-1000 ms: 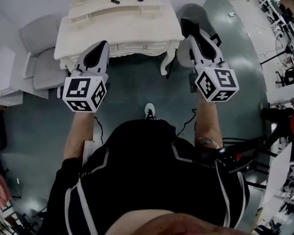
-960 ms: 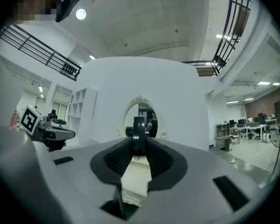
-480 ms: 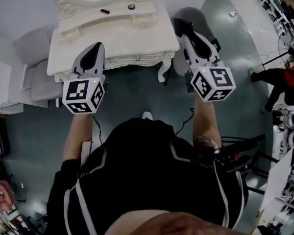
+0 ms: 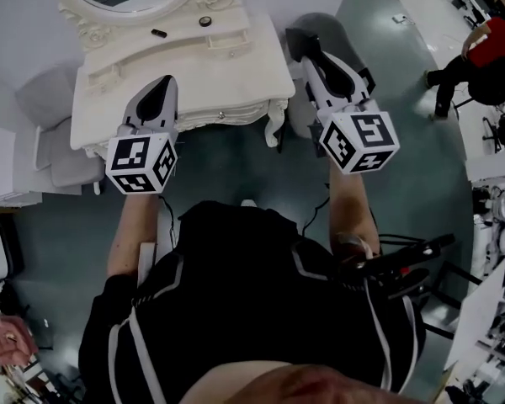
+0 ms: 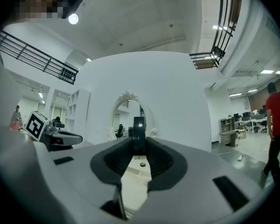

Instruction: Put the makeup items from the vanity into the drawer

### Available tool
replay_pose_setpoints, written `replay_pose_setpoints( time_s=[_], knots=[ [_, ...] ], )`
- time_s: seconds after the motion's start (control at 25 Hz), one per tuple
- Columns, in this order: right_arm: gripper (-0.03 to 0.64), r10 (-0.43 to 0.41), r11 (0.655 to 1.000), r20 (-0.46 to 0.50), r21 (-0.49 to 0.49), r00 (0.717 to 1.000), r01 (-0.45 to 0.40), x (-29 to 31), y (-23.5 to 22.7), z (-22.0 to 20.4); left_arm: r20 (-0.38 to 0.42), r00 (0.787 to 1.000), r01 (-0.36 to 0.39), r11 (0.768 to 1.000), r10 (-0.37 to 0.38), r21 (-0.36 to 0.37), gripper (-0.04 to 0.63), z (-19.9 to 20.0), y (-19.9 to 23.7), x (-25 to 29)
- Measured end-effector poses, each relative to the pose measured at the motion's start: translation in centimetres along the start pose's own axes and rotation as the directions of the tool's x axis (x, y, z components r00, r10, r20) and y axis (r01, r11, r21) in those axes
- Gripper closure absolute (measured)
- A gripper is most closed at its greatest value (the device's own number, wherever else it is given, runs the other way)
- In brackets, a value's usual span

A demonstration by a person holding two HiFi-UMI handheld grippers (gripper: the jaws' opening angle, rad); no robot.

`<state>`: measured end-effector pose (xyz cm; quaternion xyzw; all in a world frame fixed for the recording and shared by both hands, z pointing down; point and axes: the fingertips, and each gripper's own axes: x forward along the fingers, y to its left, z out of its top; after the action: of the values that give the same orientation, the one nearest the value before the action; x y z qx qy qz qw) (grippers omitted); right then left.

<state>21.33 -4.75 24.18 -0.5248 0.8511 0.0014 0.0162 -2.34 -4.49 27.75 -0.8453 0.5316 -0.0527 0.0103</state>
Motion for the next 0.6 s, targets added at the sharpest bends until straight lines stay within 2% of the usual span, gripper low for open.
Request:
replay_pose_setpoints(
  time_s=[0.32,0.6],
  knots=[
    [0.525,0.005,1.0,-0.025,0.002,1.0,-0.005,3.7,-1.5,-1.7,-0.017,1.0,0.021,1.0,-0.021,-0.006,0.591,-1.4,1.5,4.3],
    [0.525,-0.031,0.999,-0.05,-0.013,0.998,0.03,8.1,-1.7,-2.3,-0.014,0.998,0.056,0.998,-0.056,-0.021,0.591,-2.2,5.4,7.7]
  ],
)
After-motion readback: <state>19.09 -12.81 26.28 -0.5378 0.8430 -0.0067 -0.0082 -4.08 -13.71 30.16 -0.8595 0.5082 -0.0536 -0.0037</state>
